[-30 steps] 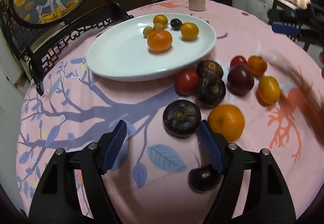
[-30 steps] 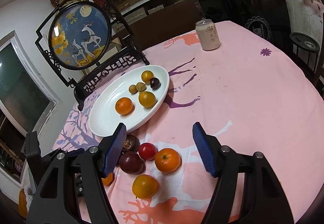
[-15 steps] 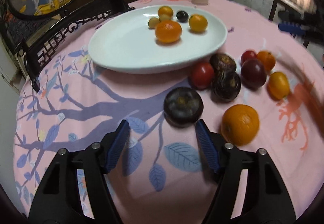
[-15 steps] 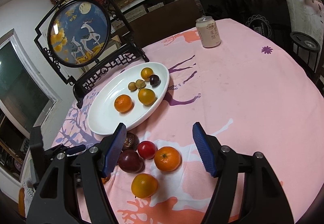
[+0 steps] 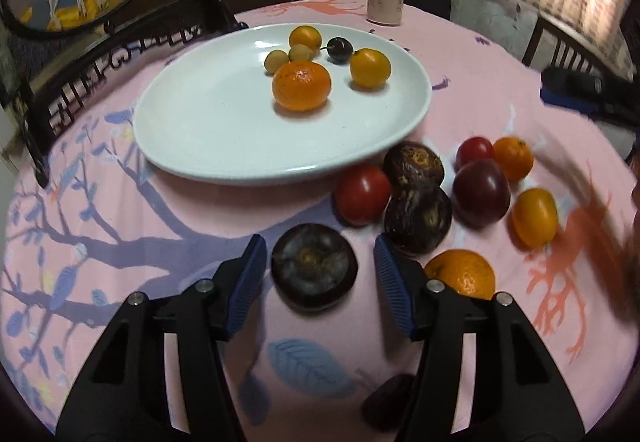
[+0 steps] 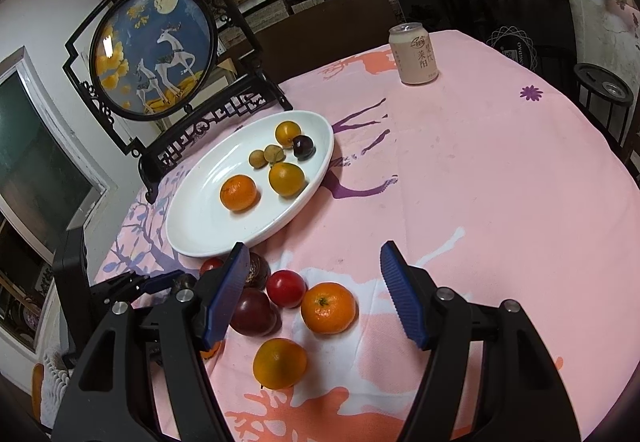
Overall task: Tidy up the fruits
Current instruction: 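Move the left gripper to the dark purple mangosteen and close on it, then drop the mangosteen on the plate with the left while the right places a tangerine there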
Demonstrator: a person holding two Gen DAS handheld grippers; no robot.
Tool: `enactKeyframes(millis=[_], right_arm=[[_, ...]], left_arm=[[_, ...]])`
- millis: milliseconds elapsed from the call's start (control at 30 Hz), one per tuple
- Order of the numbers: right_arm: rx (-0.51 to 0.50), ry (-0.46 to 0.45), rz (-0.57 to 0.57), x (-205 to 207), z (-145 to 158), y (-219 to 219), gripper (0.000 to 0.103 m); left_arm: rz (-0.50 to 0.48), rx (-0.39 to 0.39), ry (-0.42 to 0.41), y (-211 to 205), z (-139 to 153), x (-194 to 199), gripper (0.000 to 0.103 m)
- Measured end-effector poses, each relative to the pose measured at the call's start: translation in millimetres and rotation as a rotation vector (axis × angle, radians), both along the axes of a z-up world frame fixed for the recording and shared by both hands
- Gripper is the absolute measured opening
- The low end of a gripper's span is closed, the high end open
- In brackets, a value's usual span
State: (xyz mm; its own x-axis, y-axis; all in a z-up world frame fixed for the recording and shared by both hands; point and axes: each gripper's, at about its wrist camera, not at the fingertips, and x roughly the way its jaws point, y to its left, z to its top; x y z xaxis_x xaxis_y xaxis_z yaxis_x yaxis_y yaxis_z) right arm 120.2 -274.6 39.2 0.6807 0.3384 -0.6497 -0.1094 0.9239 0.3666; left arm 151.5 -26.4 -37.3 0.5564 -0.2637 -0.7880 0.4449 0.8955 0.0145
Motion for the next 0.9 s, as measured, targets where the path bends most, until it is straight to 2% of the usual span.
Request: enactKeyframes(millis=[67,100,367,700,733,767,900], right_arm=[[-0.015,0.011,-0.001,1,-3,1,0.068],[-0.018,0.017,-0.001,2,-4,1,0.068],[-0.038,0.085,0.020,2,-19,4,0.068],[-0.128,0.175,0.073,9,-45,23,0.043],[-0.131,0.171,0.078,9,-46,24,0.043],[-0.144,0.158,0.081,9,-45,26,0.038],[-0.173,0.137,0.088,6,-44,30,0.036]], left_arm=[[0.010,0.013,0.006,1,0,-4,0.044],[0.025,0.032,0.001,2,-1,-8,0.042],[0.143,0.079,-0.036,15,4,-28,0.042],[0.219,0.028,-0.006,32,6,-19,0.042],[0.221,0.020,-0.005,33,7,-19,0.042],[0.222,0.018,-0.006,33,8,-20,0.042],[0.231,0.009,-0.022,32,13,-22,0.042]])
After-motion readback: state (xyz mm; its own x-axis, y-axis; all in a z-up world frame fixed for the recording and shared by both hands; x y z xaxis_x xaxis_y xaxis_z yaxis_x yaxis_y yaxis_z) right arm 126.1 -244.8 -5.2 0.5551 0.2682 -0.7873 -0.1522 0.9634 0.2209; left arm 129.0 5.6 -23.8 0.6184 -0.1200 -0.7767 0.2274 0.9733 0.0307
